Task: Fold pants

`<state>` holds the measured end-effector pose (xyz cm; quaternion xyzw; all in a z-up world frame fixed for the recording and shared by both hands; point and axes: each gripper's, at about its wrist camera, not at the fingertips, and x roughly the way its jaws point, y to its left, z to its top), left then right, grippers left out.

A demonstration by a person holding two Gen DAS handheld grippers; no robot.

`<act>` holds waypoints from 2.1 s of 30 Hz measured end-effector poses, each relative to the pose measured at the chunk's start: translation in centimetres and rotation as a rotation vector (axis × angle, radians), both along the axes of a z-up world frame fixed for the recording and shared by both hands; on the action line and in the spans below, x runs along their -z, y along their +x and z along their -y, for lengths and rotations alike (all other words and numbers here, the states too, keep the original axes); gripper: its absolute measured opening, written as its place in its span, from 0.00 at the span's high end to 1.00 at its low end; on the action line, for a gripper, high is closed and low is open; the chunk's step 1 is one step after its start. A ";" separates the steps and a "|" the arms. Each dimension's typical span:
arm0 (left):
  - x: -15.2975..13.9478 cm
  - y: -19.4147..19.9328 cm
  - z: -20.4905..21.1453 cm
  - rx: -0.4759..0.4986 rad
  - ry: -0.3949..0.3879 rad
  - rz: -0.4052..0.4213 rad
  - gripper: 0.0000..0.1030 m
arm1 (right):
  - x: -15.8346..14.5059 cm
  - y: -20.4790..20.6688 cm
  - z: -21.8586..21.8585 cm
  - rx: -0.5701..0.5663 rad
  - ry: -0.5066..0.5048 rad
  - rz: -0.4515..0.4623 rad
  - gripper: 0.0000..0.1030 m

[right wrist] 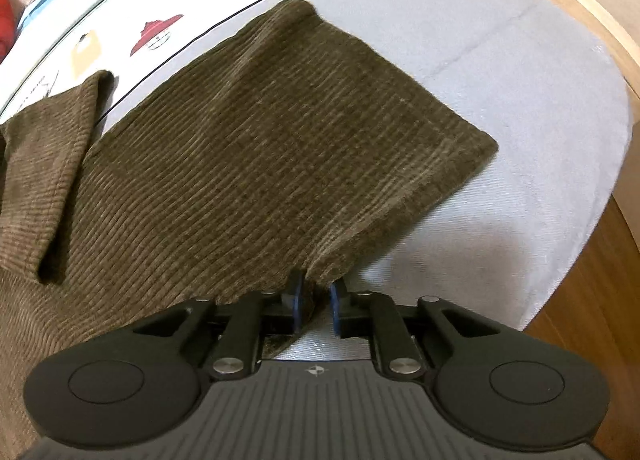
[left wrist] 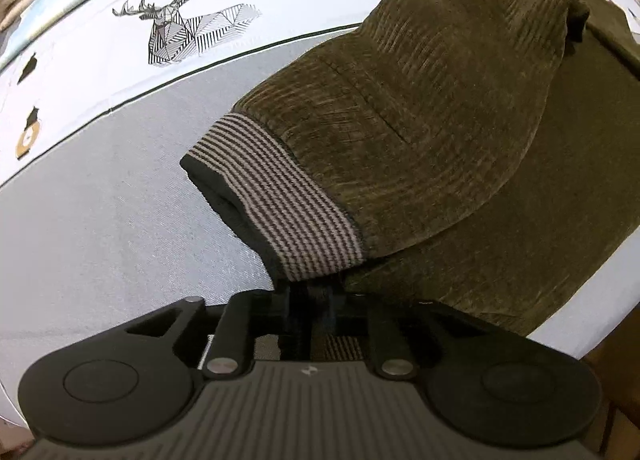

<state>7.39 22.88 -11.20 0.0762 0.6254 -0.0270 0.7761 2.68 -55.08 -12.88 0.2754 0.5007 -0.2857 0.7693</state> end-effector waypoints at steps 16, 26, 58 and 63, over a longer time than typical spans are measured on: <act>1.4 1.8 0.6 -0.001 0.004 -0.038 0.66 | 0.8 0.5 -0.4 0.019 -0.026 -0.029 0.85; 0.1 0.8 -0.1 0.008 0.014 0.013 0.91 | -0.4 0.3 -0.3 0.063 -0.044 0.004 0.89; -2.5 0.5 -1.9 -0.120 0.016 0.081 0.56 | -4.5 -0.5 0.2 0.168 -0.295 0.051 0.70; -3.4 0.6 -2.5 -0.151 0.002 0.097 0.52 | -5.9 -1.2 0.5 0.220 -0.325 0.201 0.70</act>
